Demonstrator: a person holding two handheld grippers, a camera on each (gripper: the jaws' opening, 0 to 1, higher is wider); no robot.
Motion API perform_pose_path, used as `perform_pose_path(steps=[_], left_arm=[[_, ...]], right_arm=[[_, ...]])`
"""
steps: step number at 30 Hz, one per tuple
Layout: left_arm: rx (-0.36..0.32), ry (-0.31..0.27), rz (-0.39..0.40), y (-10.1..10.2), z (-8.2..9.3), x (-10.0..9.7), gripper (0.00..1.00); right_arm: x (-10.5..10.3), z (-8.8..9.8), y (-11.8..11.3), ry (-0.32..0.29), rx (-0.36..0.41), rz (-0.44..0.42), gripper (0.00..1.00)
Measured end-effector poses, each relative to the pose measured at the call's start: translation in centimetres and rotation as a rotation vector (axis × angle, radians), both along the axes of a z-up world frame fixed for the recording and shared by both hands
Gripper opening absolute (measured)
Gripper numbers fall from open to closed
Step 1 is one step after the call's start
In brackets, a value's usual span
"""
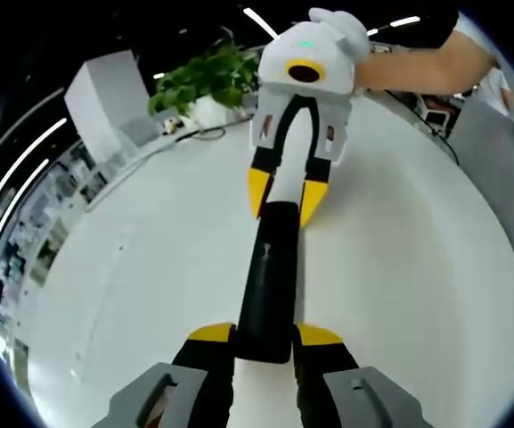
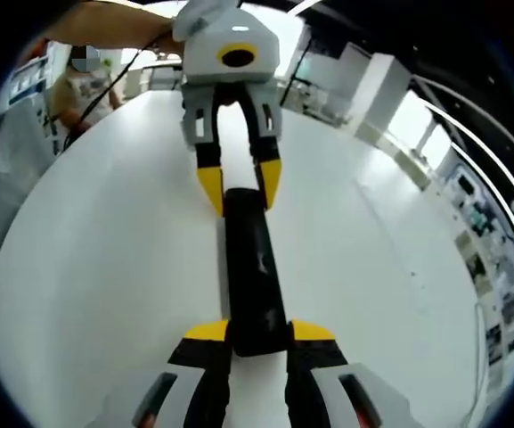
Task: Press the specified remote control buttons in sequence, fully releasing each button before pressing the next.
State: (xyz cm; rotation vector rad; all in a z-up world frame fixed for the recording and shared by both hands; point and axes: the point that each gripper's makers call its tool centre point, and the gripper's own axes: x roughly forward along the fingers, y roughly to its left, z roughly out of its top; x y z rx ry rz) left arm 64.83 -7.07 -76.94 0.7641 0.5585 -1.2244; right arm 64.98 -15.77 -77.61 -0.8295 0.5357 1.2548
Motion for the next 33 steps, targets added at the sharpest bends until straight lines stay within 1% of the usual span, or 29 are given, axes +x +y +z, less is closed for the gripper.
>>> perform_pose_path(steps=[16, 19, 25, 33], left_arm=[[-0.003, 0.03, 0.004, 0.18, -0.45, 0.3, 0.25], [-0.006, 0.046, 0.005, 0.18, -0.49, 0.33, 0.25], [-0.023, 0.098, 0.009, 0.27, -0.68, 0.55, 0.25], [-0.045, 0.142, 0.024, 0.35, -0.82, 0.76, 0.25]], right_arm=[[0.22, -0.07, 0.13, 0.029, 0.019, 0.001, 0.2], [0.29, -0.1, 0.14, 0.044, 0.024, 0.0, 0.2], [0.38, -0.21, 0.18, 0.085, 0.034, 0.0, 0.2], [0.33, -0.3, 0.2, 0.126, 0.055, -0.009, 0.21]])
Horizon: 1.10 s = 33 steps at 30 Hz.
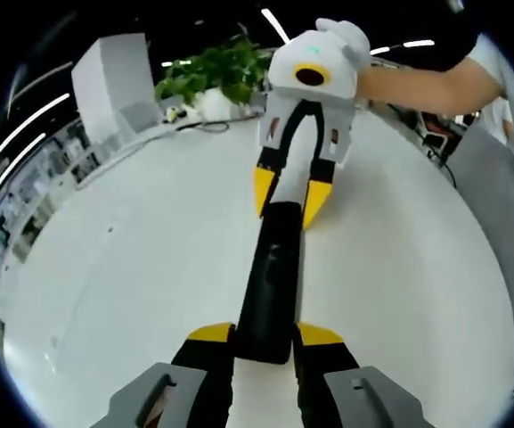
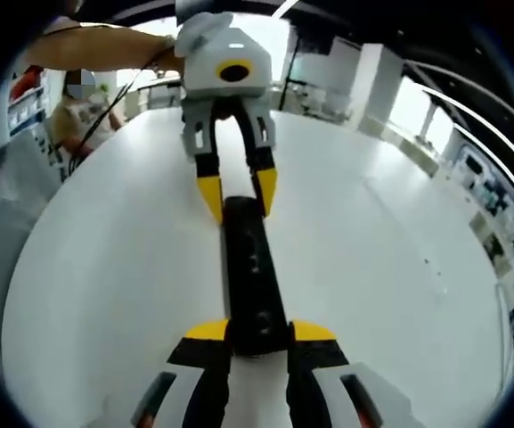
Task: Press the specified remote control buttons in sequence, fully releasing each button before pressing the next.
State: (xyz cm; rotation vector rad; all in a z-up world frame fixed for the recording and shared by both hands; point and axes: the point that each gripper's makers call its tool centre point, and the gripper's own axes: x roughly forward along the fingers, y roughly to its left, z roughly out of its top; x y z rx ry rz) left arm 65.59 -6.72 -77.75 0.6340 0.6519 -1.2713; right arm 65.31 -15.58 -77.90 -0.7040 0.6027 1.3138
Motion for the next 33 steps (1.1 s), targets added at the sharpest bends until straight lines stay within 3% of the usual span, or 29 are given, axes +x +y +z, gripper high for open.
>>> perform_pose_path(steps=[14, 33], left_arm=[[-0.051, 0.046, 0.036, -0.12, 0.05, -0.2, 0.26], [-0.071, 0.057, 0.064, -0.18, -0.01, -0.17, 0.27]], right_arm=[[0.09, -0.11, 0.17, 0.03, 0.009, -0.01, 0.21], [-0.32, -0.13, 0.32, 0.053, 0.026, -0.023, 0.27]])
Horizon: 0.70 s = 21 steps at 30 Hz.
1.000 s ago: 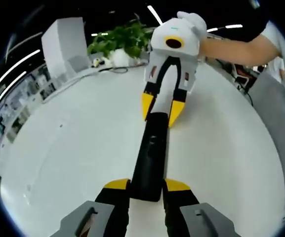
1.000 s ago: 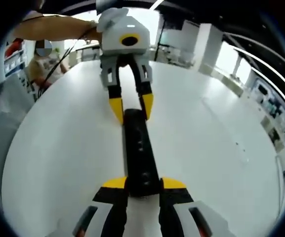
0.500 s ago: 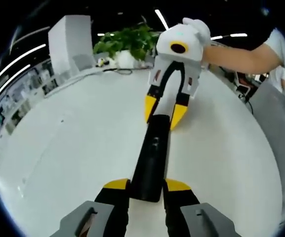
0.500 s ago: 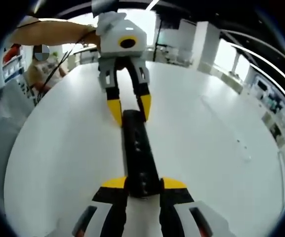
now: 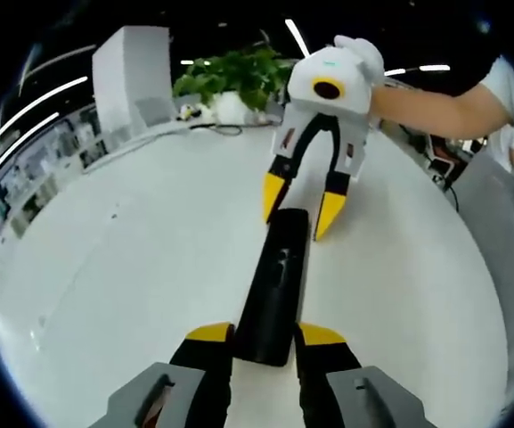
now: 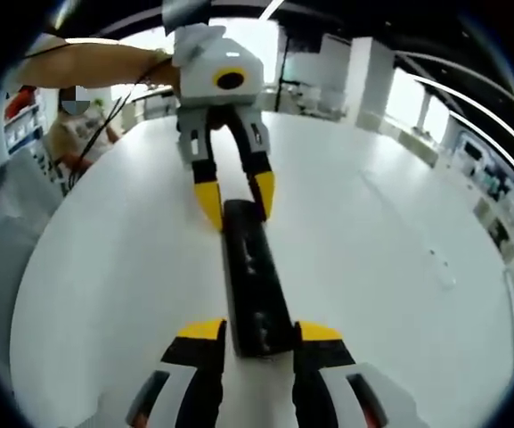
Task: Press the specified remote control buttons in sequence, fully releasing each button before pressing the next.
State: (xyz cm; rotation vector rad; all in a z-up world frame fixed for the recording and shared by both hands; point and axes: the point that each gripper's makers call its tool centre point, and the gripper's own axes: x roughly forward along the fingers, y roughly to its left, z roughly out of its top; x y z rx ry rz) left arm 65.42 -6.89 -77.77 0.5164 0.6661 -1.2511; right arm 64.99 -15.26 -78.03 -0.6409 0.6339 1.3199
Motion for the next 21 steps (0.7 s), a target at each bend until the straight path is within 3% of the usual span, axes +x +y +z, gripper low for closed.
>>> perform_pose_path(steps=[21], left_arm=[[-0.033, -0.016, 0.023, -0.14, 0.46, -0.46, 0.29]], right_arm=[[-0.3, 0.2, 0.27, -0.034, -0.003, 0.01, 0.27]])
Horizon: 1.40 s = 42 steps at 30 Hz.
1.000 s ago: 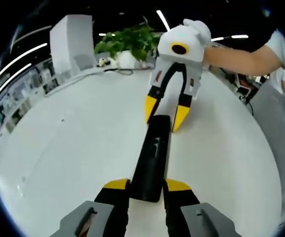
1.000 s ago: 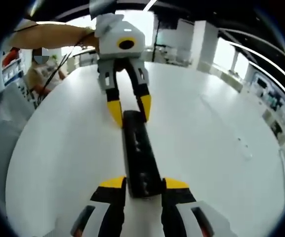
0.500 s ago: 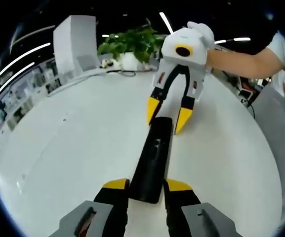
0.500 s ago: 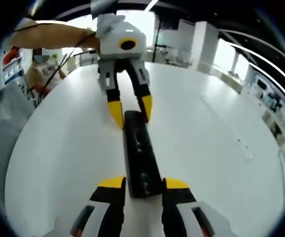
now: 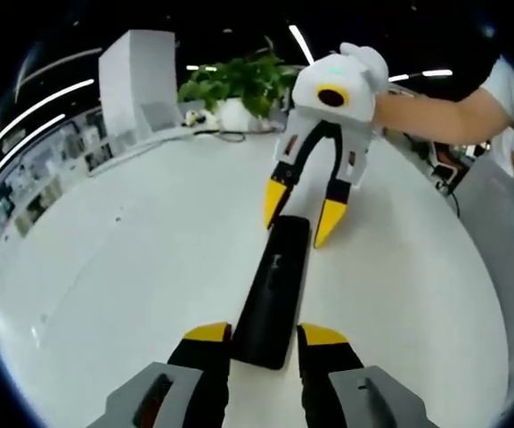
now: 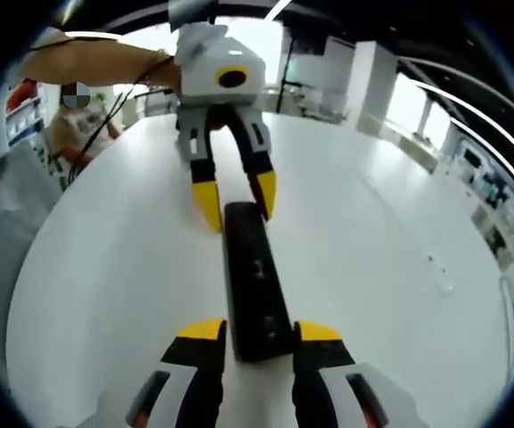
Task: Press the specified remote control buttons in sequence, fully releasing each button before pressing the next.
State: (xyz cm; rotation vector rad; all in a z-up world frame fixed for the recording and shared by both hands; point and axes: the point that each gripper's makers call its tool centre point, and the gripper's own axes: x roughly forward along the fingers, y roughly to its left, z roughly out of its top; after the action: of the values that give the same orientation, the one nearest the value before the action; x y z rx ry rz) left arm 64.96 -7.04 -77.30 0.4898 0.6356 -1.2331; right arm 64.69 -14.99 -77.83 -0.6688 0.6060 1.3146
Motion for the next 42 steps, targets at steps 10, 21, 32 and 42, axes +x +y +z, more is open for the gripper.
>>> perform_pose_path(steps=[10, 21, 32, 42], left_arm=[[-0.038, -0.022, 0.025, -0.2, 0.6, 0.3, 0.34], [-0.087, -0.025, 0.093, -0.5, 0.8, 0.4, 0.49], [-0.112, -0.05, 0.198, 0.1, 0.5, 0.3, 0.64], [-0.16, -0.067, 0.29, 0.5, 0.9, 0.1, 0.65]], right_arm=[[0.1, 0.5, 0.3, -0.01, 0.038, -0.024, 0.31], [0.3, 1.0, 0.5, -0.02, 0.091, -0.079, 0.36], [0.9, 1.7, 0.0, -0.007, 0.18, -0.197, 0.44], [1.2, 2.3, -0.5, -0.017, 0.252, -0.31, 0.49]])
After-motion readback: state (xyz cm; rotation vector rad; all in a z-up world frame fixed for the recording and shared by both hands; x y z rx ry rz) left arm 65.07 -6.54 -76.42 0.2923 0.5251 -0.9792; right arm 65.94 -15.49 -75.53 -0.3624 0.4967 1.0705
